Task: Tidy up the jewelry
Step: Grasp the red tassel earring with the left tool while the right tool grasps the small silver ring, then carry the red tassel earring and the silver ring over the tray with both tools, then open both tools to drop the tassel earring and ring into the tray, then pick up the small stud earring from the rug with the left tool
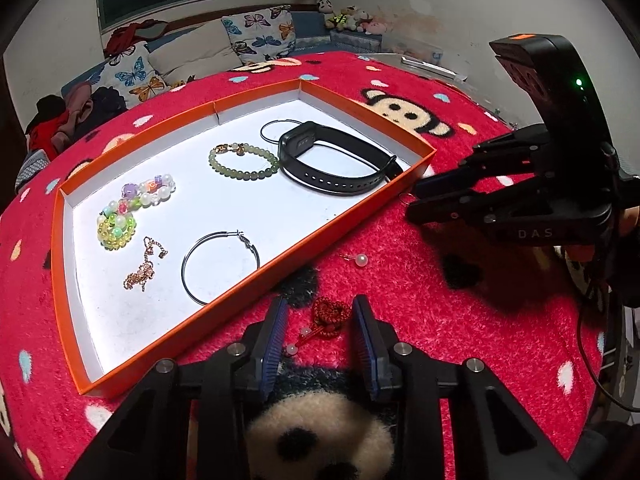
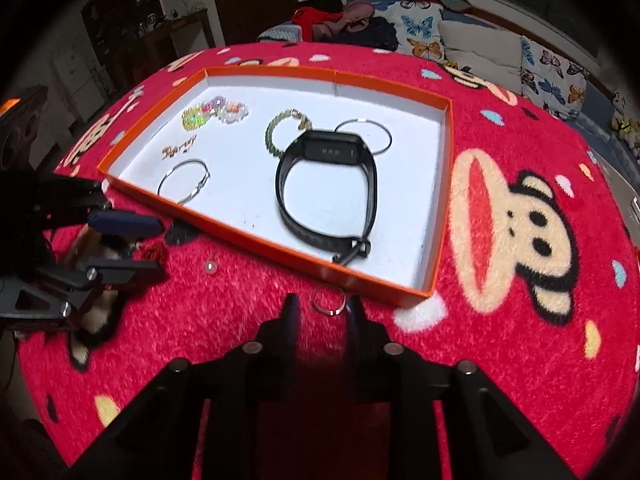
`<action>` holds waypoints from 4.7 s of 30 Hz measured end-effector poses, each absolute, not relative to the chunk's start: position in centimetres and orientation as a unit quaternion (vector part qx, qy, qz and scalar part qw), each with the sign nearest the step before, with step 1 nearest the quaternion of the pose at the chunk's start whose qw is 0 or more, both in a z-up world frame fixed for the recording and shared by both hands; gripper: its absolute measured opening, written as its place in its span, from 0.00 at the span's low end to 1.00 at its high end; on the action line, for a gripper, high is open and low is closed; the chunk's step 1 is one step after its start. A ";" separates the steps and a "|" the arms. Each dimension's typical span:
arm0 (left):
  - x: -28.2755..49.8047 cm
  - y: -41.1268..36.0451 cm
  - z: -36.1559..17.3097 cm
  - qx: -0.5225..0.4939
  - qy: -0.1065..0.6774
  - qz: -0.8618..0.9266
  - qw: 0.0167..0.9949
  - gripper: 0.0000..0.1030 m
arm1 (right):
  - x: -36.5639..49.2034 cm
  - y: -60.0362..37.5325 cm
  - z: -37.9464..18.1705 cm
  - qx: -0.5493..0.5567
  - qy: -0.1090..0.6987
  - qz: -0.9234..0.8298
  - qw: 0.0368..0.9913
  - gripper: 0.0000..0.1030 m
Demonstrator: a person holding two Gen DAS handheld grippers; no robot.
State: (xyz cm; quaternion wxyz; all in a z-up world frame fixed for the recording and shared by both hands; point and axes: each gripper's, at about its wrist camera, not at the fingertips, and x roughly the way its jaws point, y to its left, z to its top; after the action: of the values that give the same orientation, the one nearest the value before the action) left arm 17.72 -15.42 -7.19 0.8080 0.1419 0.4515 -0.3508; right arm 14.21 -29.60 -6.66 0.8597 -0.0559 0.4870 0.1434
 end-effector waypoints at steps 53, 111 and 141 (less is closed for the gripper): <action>23.3 -8.7 -2.8 0.089 0.440 -0.266 0.853 0.17 | 18.1 -25.0 -2.8 -0.037 0.431 0.203 0.878 0.20; 11.4 -3.8 -4.6 0.050 0.478 -0.234 0.845 0.19 | 13.5 -23.3 -7.0 -0.063 0.465 0.183 0.864 0.22; 10.7 -4.3 -6.7 0.073 0.470 -0.225 0.850 0.22 | 13.8 -22.8 -7.2 -0.070 0.453 0.182 0.870 0.22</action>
State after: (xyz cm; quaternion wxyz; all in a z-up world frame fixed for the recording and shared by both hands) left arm 10.67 -4.28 -6.75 0.8504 0.0728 0.4699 -0.2253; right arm 13.82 -22.81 -7.24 0.8700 -0.0697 0.4530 0.1816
